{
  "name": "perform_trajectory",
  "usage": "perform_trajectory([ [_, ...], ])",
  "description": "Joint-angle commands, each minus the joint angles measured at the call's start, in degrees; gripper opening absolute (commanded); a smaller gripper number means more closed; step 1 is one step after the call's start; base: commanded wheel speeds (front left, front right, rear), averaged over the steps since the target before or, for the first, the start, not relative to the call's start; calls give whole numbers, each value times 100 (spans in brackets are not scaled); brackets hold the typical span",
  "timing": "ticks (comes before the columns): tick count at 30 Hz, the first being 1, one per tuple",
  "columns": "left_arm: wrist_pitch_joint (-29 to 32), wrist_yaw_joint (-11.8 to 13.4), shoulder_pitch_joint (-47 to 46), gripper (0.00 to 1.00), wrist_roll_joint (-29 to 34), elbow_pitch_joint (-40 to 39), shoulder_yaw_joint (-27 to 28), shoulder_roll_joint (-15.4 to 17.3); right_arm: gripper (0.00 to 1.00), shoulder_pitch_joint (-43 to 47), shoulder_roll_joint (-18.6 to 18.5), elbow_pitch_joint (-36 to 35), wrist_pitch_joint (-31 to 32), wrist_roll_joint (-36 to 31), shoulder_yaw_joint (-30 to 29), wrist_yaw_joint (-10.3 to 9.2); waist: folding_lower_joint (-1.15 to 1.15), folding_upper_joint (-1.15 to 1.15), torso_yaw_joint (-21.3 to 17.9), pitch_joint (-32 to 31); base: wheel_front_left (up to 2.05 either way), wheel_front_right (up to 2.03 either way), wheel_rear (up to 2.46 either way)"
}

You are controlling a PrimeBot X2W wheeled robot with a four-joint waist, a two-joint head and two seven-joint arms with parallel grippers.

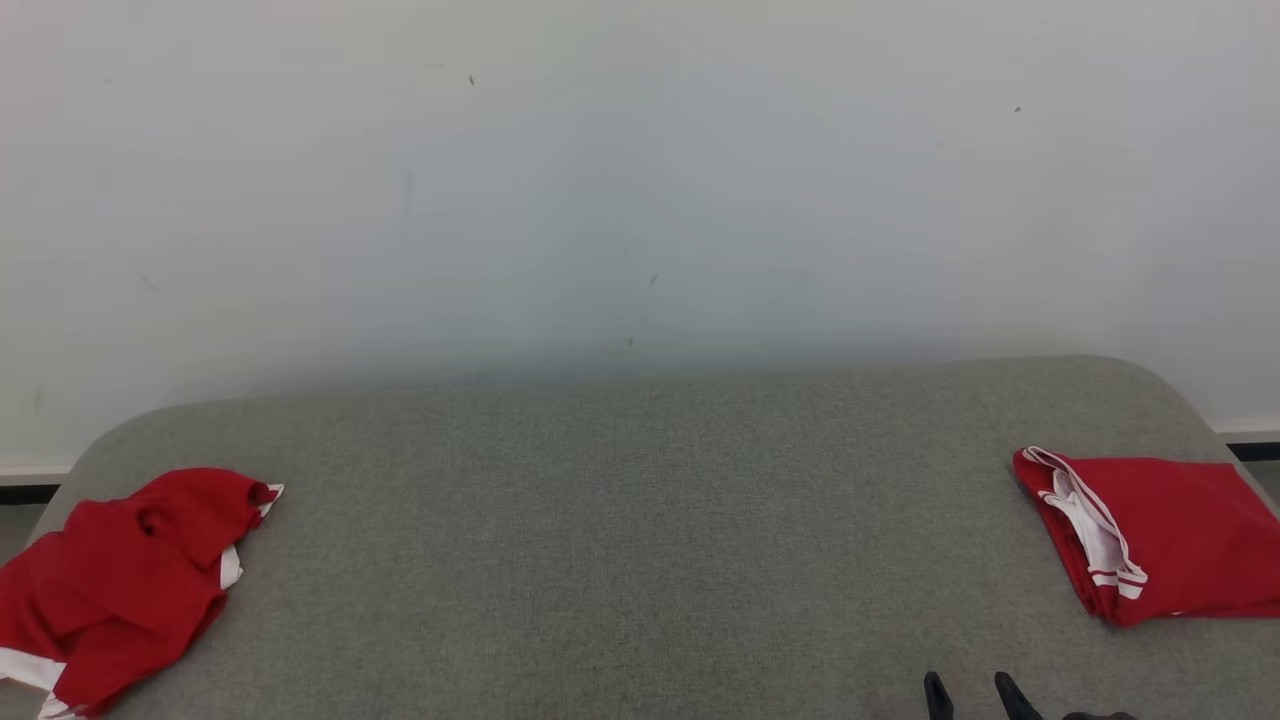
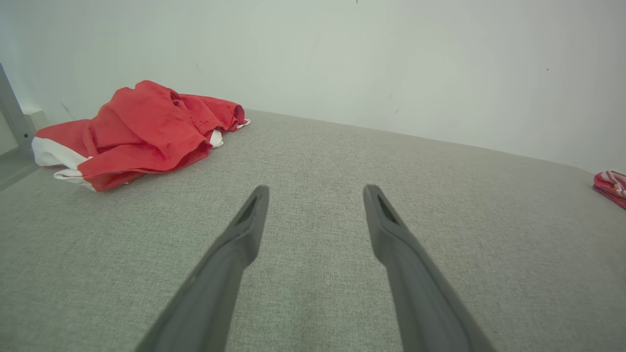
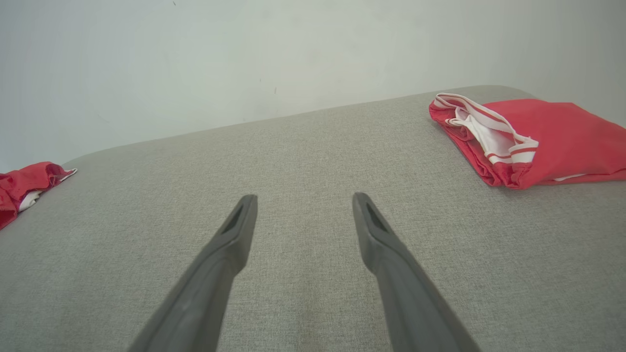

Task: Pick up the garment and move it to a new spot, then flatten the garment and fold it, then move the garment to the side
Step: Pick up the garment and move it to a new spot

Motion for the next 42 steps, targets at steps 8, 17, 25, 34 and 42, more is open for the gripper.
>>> perform_trajectory([
  [8,-34,32,-48,100,6,-26,-2,25,100,44,7,-37,-23,63,-47,-2,0,-1,329,40,0,0,0],
  [17,127,190,80,100,167,-326,-91,73,100,80,8,3,-121,155,-46,-1,0,-1,1137,46,0,0,0],
  [25,371,222,181,100,242,-690,-158,196,100,1,7,144,-279,342,73,-2,0,-1,2018,138,0,0,0],
  [34,322,346,232,100,78,-913,110,275,100,-452,5,306,-356,283,361,-2,0,-1,2427,487,0,0,0],
  [42,246,523,341,100,38,-1056,218,232,100,-834,3,543,-458,369,647,-1,0,-1,2579,680,0,0,0],
])
